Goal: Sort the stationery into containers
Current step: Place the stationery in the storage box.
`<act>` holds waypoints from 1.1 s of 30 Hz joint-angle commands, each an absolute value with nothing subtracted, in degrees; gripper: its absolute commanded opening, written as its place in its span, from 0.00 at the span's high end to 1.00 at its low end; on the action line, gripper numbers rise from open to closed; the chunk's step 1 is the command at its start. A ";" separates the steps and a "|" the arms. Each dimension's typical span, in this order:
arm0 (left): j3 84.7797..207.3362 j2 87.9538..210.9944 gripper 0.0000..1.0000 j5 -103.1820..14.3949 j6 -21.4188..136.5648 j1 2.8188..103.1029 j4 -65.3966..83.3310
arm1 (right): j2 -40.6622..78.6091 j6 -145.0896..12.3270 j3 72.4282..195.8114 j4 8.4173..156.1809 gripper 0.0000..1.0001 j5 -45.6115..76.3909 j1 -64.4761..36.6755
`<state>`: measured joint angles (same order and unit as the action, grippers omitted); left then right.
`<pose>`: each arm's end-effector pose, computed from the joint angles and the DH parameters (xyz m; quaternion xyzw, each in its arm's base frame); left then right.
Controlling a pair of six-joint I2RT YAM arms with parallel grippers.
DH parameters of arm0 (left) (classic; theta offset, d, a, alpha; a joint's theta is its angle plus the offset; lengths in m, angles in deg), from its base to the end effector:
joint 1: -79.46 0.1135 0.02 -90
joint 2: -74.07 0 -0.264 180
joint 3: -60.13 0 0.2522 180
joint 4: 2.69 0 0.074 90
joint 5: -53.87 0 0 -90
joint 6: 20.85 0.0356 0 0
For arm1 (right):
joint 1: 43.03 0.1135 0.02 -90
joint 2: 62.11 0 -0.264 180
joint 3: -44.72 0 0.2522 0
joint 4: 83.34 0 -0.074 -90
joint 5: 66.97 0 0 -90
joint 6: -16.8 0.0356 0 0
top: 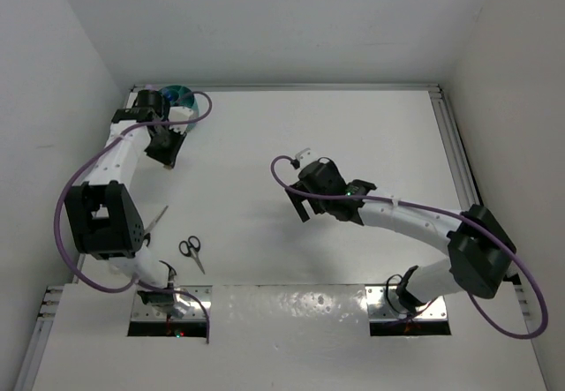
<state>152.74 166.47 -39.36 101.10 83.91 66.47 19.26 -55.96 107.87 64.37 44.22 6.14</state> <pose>0.3218 0.0230 0.2760 0.2386 0.9534 0.0307 0.1821 0.1981 0.2096 0.2129 -0.1947 0.9066 0.0371 0.3726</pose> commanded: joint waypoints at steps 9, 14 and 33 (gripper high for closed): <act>181.54 184.19 1.00 -40.36 97.54 84.82 63.38 | 28.68 -61.07 122.73 64.35 0.01 46.68 2.86; 184.98 185.60 1.00 -37.72 96.76 82.71 57.49 | 32.72 -63.08 127.11 63.65 0.01 40.88 0.31; 178.13 194.74 1.00 -34.55 94.47 83.50 30.06 | 42.92 -65.20 140.22 58.72 0.01 34.98 -4.09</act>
